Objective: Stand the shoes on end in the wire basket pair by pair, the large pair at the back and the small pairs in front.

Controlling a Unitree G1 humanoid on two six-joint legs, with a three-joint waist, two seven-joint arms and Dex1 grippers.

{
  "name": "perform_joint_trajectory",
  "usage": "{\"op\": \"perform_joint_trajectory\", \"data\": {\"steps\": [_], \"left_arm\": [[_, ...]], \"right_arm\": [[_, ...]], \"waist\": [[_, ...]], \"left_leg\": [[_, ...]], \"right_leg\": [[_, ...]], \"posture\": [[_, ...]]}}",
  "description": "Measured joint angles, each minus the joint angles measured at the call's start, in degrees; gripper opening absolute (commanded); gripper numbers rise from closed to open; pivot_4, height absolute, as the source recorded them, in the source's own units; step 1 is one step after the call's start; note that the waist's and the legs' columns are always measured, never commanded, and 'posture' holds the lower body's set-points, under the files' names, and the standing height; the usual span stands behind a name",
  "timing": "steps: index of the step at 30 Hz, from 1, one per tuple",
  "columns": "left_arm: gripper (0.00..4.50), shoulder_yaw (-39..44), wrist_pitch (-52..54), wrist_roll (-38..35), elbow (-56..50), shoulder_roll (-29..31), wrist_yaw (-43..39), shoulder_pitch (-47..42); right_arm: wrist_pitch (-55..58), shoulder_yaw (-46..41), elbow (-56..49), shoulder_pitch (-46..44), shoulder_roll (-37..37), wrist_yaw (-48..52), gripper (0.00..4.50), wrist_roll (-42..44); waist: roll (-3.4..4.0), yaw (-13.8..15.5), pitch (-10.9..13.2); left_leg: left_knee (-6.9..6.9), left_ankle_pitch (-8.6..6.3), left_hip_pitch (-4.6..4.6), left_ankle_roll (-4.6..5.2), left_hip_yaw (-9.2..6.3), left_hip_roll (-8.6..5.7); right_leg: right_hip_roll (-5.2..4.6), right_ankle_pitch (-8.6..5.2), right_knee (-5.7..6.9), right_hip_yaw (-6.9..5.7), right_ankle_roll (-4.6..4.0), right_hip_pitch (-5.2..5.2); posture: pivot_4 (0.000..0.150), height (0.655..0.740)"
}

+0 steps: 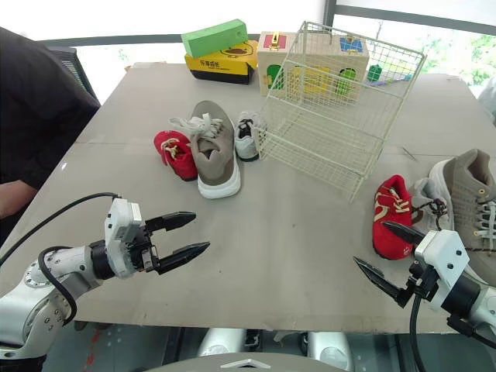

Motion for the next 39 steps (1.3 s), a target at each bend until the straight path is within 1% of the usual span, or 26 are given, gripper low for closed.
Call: {"op": "perform_joint_trajectory", "data": {"steps": [1, 2, 5, 7, 8, 9, 10, 11, 13, 14, 17, 18, 20, 21, 24, 26, 29, 31, 33, 35, 37, 39], "left_arm": [[4.5, 0.0, 0.0, 0.0, 0.0, 0.0, 0.0, 0.0], [4.5, 0.4, 0.2, -0.2, -0.2, -0.5, 0.7, 0.2], [4.5, -0.3, 1.6, -3.9, -3.1, -5.8, 6.0, -4.9], [4.5, -0.2, 1.7, -5.8, -6.8, -6.6, 7.4, -5.4], [4.5, -0.4, 1.8, -6.2, -7.2, -6.6, 7.4, -5.2], [4.5, -0.5, 1.9, -6.8, -7.9, -7.0, 7.4, -4.6], [4.5, -1.2, 1.9, -7.2, -8.6, -7.2, 7.4, -4.7], [4.5, -1.2, 1.8, -7.7, -9.2, -7.3, 7.4, -4.2], [4.5, -1.8, 1.4, -7.7, -10.4, -7.3, 7.5, -3.5], [4.5, -2.0, 1.2, -7.7, -11.1, -7.3, 7.4, -3.3], [4.5, -2.1, 0.6, -7.6, -12.4, -7.4, 7.6, -1.9], [4.5, -2.1, 0.3, -7.4, -12.7, -7.7, 7.9, -1.4], [4.5, -2.1, -0.3, -6.7, -13.2, -8.0, 8.3, -0.5], [4.5, -2.1, -0.6, -6.5, -13.2, -8.2, 8.6, 0.3], [4.5, -2.1, -1.1, -6.2, -14.0, -8.8, 9.4, 2.1], [4.5, -2.1, -1.3, -6.1, -14.4, -9.1, 10.0, 3.1], [4.5, -2.1, -1.4, -6.0, -14.5, -9.6, 10.8, 3.5], [4.5, -2.1, -1.5, -6.0, -14.8, -9.8, 11.3, 3.4], [4.5, -2.1, -1.6, -6.0, -14.9, -9.8, 11.4, 3.4], [4.5, -2.1, -1.9, -6.0, -14.9, -9.8, 11.4, 3.6], [4.5, -2.1, -2.5, -6.0, -14.9, -9.8, 11.3, 4.6], [4.5, -2.0, -2.6, -6.0, -15.0, -9.8, 11.1, 5.5]], "right_arm": [[0.0, 0.0, 0.0, 0.0, 0.0, 0.0, 4.35, 0.0], [1.4, 0.6, -0.1, -2.1, -0.3, -1.3, 4.35, 0.9], [10.7, 3.8, -3.1, -23.3, -2.9, -12.7, 4.35, 6.6], [17.7, 5.6, -6.3, -33.0, -7.8, -18.1, 4.35, 9.0], [20.3, 6.9, -6.2, -36.1, -9.4, -19.2, 4.35, 9.4], [26.1, 10.7, -4.4, -44.0, -11.8, -21.2, 4.35, 10.2], [29.5, 12.5, -3.0, -48.4, -13.1, -22.5, 4.35, 10.5], [32.7, 14.5, -1.2, -52.3, -13.3, -23.4, 4.35, 11.0], [39.4, 21.2, 4.6, -63.1, -12.9, -24.1, 4.35, 11.0], [42.2, 24.6, 7.6, -67.6, -12.8, -24.0, 4.35, 10.5], [48.6, 35.4, 15.8, -76.4, -13.2, -21.0, 4.35, 7.8], [49.7, 39.8, 18.9, -78.3, -14.0, -18.9, 3.83, 6.4], [50.3, 45.1, 23.7, -79.5, -14.3, -15.6, 3.03, 4.3], [49.6, 47.0, 26.2, -80.4, -14.2, -13.9, 2.42, 2.7], [45.8, 50.1, 31.2, -82.8, -14.4, -9.5, 0.92, -1.8], [43.1, 51.8, 32.5, -83.3, -14.9, -6.4, 0.02, -4.4], [39.1, 53.3, 33.5, -83.4, -16.5, -1.8, 0.02, -7.6], [33.3, 55.4, 34.3, -83.4, -19.8, 3.3, 0.02, -11.5], [28.9, 55.8, 35.8, -83.2, -21.1, 6.4, 0.02, -14.4], [21.8, 55.9, 37.9, -82.4, -22.8, 11.3, 0.02, -16.8], [10.9, 55.9, 41.3, -81.5, -25.3, 17.9, 0.02, -19.3], [2.7, 55.6, 44.3, -81.4, -26.6, 22.8, 0.02, -21.5]], "waist": [[0.0, 0.0, 0.0], [-0.01, 0.0, 0.0], [-0.03, -1.2, 0.3], [-0.23, -1.0, 0.2], [-0.25, -1.0, 0.2], [-0.23, -1.2, 0.3], [-0.24, -1.1, 0.3], [-0.31, -1.0, 0.3], [-0.27, -1.1, 0.3], [-0.28, -1.2, 0.3], [-0.29, -1.2, 0.3], [-0.29, -1.0, 0.3], [-0.29, -0.9, 0.3], [-0.28, -1.0, 0.3], [-0.4, -1.3, 0.3], [-0.41, -1.2, 0.2], [-0.41, -0.7, 0.2], [-0.39, -0.3, 0.3], [-0.39, -0.1, 0.3], [-0.36, -0.1, 0.3], [-0.28, -0.1, 0.3], [-0.19, -0.3, 0.4]], "left_leg": [[0.0, 0.0, 0.0, 0.0, 0.0, 0.0], [0.0, 0.0, 0.02, 0.0, -0.01, 0.01], [0.13, -0.02, 0.09, -0.03, 0.13, -0.07], [0.09, 0.02, 0.19, 0.0, 0.06, -0.06], [0.07, 0.02, 0.2, 0.0, 0.07, -0.02], [0.04, 0.02, 0.07, 0.0, 0.11, -0.03], [-0.01, 0.03, -0.04, 0.01, 0.12, -0.04], [-0.03, 0.02, -0.04, 0.01, 0.06, -0.04], [-0.05, 0.01, -0.1, 0.02, 0.12, -0.05], [-0.05, 0.01, -0.11, 0.03, 0.12, -0.05], [-0.05, 0.0, -0.14, 0.06, 0.07, -0.05], [-0.05, -0.01, -0.17, 0.08, 0.05, -0.05], [-0.03, -0.04, -0.24, 0.12, 0.06, -0.05], [0.0, -0.05, -0.27, 0.15, 0.09, -0.07], [0.06, -0.08, -0.15, 0.2, 0.14, -0.06], [0.07, -0.08, -0.1, 0.2, 0.15, -0.07], [0.09, -0.08, -0.09, 0.2, 0.14, -0.07], [0.08, -0.08, -0.09, 0.2, 0.17, -0.08], [0.07, -0.08, -0.11, 0.2, 0.2, -0.08], [0.05, -0.09, -0.14, 0.21, 0.2, -0.08], [0.04, -0.09, -0.14, 0.22, 0.22, -0.07], [0.03, -0.1, -0.12, 0.23, 0.28, -0.05]], "right_leg": [[0.0, 0.0, 0.0, 0.0, 0.0, 0.0], [0.01, 0.0, 0.0, 0.0, 0.0, 0.02], [-0.24, 0.25, 0.08, -0.05, -0.05, -0.07], [-0.16, 0.25, 0.11, -0.19, -0.03, 0.0], [-0.13, 0.24, 0.09, -0.18, -0.06, 0.0], [-0.13, 0.26, 0.07, -0.14, -0.1, -0.15], [-0.13, 0.31, 0.04, -0.13, -0.19, -0.24], [-0.07, 0.33, 0.02, -0.15, -0.33, -0.21], [-0.05, 0.31, 0.01, -0.08, -0.34, -0.28], [-0.03, 0.31, 0.0, -0.07, -0.33, -0.29], [-0.03, 0.31, -0.02, -0.11, -0.32, -0.28], [-0.04, 0.3, -0.08, -0.14, -0.33, -0.28], [-0.04, 0.31, -0.18, -0.15, -0.32, -0.27], [-0.06, 0.31, -0.19, -0.13, -0.31, -0.29], [-0.09, 0.32, -0.2, -0.12, -0.3, -0.17], [-0.14, 0.28, -0.19, -0.15, -0.22, -0.14], [-0.15, 0.27, -0.15, -0.18, -0.2, -0.14], [-0.16, 0.29, -0.17, -0.17, -0.24, -0.15], [-0.16, 0.31, -0.18, -0.16, -0.29, -0.17], [-0.15, 0.31, -0.2, -0.18, -0.28, -0.19], [-0.13, 0.3, -0.22, -0.16, -0.26, -0.2], [-0.09, 0.29, -0.24, -0.11, -0.23, -0.2]], "posture": [[0.15, 0.74], [0.15, 0.74], [0.15, 0.74], [0.15, 0.74], [0.15, 0.74], [0.15, 0.74], [0.15, 0.74], [0.15, 0.74], [0.15, 0.74], [0.15, 0.74], [0.15, 0.74], [0.15, 0.74], [0.15, 0.74], [0.15, 0.74], [0.15, 0.74], [0.15, 0.74], [0.15, 0.74], [0.15, 0.74], [0.15, 0.74], [0.15, 0.74], [0.15, 0.74], [0.15, 0.74]]}}
